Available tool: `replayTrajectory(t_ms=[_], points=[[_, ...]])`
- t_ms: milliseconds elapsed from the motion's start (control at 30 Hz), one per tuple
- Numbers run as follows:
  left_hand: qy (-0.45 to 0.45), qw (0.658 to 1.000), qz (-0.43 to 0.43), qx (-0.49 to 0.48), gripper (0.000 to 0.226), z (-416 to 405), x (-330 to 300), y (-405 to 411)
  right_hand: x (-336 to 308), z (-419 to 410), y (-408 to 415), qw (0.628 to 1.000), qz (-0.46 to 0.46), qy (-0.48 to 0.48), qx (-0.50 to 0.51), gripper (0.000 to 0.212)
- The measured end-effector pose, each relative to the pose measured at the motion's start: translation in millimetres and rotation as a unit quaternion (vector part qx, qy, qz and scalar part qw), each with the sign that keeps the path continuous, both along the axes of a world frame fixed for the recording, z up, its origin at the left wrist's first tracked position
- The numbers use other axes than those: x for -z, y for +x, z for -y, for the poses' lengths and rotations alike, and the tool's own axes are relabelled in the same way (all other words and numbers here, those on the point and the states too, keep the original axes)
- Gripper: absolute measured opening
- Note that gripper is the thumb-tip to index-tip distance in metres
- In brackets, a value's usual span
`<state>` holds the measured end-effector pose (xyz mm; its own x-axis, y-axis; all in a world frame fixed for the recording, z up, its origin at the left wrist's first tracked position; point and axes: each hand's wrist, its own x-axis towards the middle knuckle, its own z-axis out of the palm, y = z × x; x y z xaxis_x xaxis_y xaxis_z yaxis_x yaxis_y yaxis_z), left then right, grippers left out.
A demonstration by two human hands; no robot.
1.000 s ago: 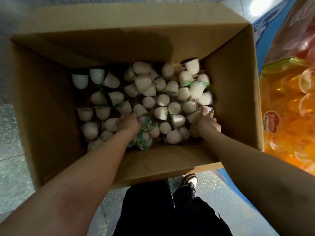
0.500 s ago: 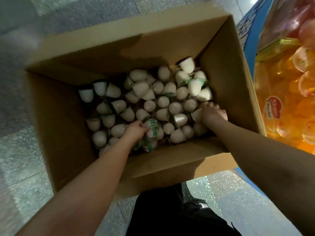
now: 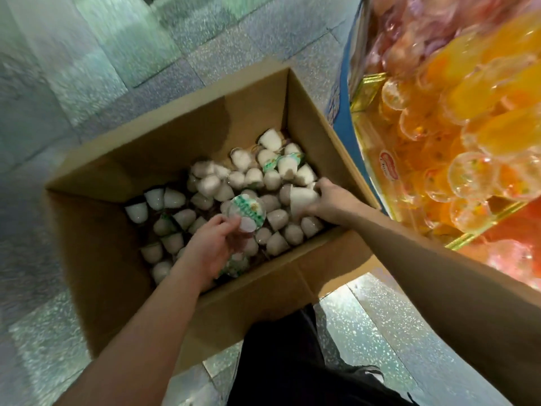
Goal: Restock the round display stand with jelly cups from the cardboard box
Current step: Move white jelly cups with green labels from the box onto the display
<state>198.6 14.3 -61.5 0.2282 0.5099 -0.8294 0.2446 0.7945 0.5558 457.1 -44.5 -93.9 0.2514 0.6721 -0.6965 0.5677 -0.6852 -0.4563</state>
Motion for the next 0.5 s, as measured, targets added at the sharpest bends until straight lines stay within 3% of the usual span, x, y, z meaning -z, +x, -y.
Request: replayTrajectory(t_ms=[67, 133, 233, 367, 500], points=[[0.021, 0.999, 0.033, 0.026, 0.012, 8, -31, 26, -41, 38, 9, 0.983, -0.14, 0.077, 0.089, 0.072], [0.043, 0.995, 0.057, 0.064, 0.009, 25, -63, 56, -70, 87, 19, 0.93, -0.277, 0.154, 0.184, 0.076], [0.065, 0.99, 0.082, 0.095, 0.004, 69, -108, 104, -103, 170, 40, 0.859, -0.352, 0.236, 0.288, 0.064], [0.065, 0.972, 0.126, 0.189, 0.004, 165, -148, 174, -130, 293, 74, 0.794, -0.345, 0.322, 0.383, 0.069], [0.051, 0.946, 0.171, 0.27, 0.009, 294, -171, 248, -153, 429, 105, 0.785, -0.272, 0.356, 0.428, 0.058]])
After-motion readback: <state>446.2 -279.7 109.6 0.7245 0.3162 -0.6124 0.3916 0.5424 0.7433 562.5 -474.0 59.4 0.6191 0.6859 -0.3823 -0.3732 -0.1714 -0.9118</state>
